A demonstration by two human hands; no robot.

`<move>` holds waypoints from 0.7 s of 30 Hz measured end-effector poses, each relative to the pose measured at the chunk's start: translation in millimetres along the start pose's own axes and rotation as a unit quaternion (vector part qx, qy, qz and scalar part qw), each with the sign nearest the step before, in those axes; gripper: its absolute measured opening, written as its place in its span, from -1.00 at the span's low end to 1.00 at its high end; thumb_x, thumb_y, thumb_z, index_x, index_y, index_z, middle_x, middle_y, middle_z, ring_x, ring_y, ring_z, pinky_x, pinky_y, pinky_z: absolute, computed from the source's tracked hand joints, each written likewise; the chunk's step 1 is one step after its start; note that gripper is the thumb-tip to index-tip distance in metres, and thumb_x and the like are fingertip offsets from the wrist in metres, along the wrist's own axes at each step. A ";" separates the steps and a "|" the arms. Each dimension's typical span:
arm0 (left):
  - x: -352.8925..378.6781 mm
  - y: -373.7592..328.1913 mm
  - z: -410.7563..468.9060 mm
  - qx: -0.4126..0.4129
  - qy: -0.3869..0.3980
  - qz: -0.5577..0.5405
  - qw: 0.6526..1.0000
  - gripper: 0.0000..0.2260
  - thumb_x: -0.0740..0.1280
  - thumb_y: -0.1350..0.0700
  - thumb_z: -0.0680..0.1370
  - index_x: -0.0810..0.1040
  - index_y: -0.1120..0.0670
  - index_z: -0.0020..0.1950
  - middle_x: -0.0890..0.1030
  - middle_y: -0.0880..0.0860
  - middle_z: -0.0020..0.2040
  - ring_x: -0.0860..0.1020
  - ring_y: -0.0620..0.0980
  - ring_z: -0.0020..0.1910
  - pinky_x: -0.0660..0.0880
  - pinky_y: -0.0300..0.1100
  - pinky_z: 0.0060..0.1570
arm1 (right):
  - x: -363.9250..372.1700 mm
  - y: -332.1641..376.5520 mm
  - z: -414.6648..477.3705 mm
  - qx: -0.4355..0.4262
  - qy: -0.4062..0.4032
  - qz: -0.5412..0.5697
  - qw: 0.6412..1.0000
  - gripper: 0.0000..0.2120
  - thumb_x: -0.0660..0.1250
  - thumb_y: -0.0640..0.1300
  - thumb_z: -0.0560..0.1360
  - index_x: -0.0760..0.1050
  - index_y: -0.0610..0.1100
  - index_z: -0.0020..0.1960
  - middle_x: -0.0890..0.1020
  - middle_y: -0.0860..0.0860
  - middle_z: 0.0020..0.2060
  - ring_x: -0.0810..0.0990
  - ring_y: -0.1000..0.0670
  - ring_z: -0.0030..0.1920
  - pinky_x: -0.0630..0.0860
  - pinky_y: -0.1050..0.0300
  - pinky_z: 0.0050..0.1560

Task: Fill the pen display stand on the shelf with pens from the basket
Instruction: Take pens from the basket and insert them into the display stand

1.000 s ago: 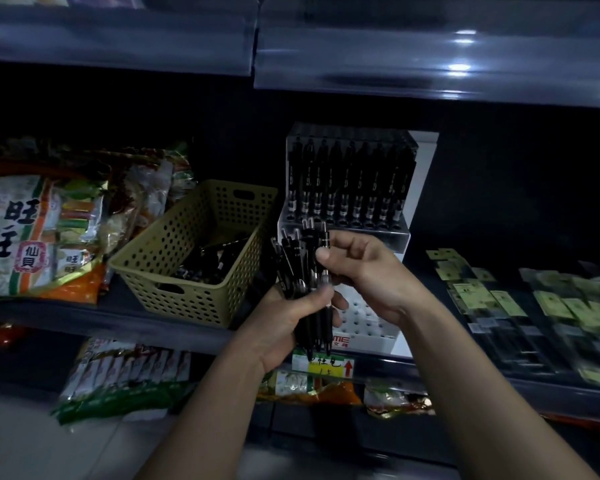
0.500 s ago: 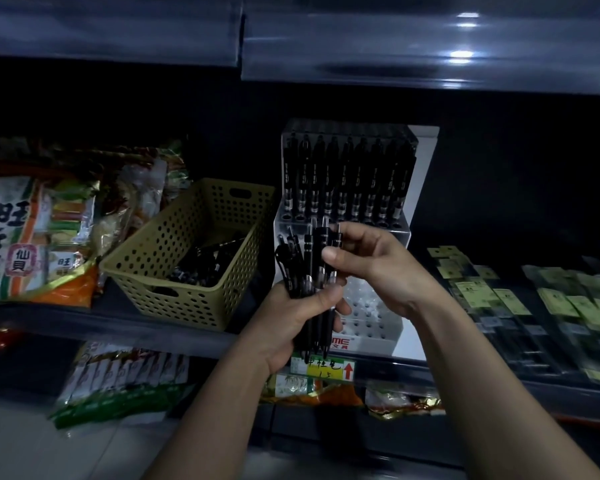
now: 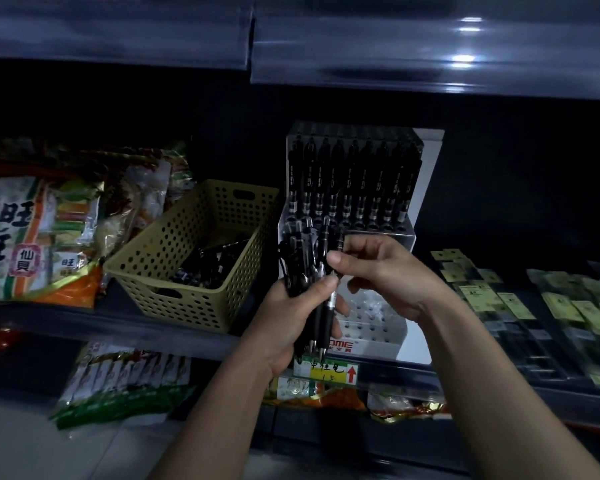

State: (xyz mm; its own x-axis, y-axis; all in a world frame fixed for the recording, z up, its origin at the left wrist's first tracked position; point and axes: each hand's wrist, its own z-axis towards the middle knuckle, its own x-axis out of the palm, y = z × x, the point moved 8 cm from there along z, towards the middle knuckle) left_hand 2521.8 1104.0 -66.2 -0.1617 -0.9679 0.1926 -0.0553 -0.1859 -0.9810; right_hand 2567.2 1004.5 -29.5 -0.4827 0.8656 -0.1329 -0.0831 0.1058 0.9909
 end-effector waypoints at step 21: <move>-37.5 2.4 -1.2 0.000 -0.156 -0.071 0.985 -0.95 0.42 0.17 0.47 0.63 0.14 -0.12 0.66 0.10 -0.27 0.43 -0.07 -0.55 0.38 -0.23 -0.51 | 5.0 0.5 11.3 -0.019 -0.066 0.064 0.996 -0.86 0.36 -0.31 0.48 0.55 -0.38 -0.01 0.66 0.00 -0.28 0.61 0.03 -0.31 0.55 0.21 -0.31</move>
State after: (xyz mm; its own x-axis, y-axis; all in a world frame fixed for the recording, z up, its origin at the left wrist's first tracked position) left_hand 2526.6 1140.1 -75.8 0.1575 -0.9373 0.3110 -0.0550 -0.3228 -0.9449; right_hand 2574.6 1014.5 -29.4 -0.3721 0.9282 0.0011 -0.0626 -0.0263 0.9977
